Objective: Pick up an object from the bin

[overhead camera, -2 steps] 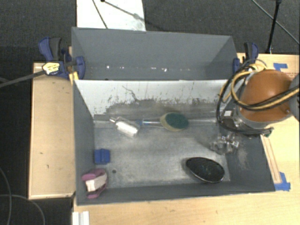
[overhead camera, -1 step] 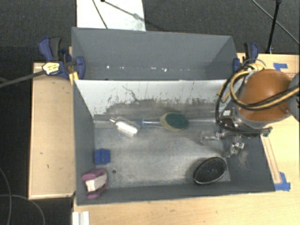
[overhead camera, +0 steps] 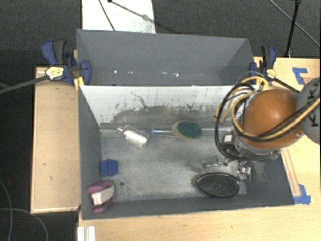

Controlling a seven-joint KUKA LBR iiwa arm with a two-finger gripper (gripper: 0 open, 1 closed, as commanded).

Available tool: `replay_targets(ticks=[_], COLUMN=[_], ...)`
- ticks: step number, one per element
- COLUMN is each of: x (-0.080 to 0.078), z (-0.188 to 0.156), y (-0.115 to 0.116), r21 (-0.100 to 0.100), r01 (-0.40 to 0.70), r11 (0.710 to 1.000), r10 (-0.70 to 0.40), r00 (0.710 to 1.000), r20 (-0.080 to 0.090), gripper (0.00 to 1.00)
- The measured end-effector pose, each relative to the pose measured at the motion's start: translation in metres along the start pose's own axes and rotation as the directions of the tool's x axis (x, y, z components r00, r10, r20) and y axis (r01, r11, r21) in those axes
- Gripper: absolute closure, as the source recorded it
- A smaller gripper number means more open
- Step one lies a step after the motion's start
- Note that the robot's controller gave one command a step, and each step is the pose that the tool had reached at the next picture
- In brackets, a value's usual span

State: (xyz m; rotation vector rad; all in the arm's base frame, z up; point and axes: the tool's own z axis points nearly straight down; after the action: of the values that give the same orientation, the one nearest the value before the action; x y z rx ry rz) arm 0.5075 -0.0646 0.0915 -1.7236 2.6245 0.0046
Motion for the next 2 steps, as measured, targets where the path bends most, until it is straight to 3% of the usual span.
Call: replay_targets(ticks=[1, 2], x=[-0.0226, -0.0219], z=[0.0149, 0.0145], y=[0.0289, 0.0279], r21=[0.007, 0.01], r01=[0.169, 0.172], r11=[0.986, 0.985], r10=[-0.169, -0.172], r00=[0.986, 0.985], r20=[0.002, 0.002], gripper=[0.0, 1.0])
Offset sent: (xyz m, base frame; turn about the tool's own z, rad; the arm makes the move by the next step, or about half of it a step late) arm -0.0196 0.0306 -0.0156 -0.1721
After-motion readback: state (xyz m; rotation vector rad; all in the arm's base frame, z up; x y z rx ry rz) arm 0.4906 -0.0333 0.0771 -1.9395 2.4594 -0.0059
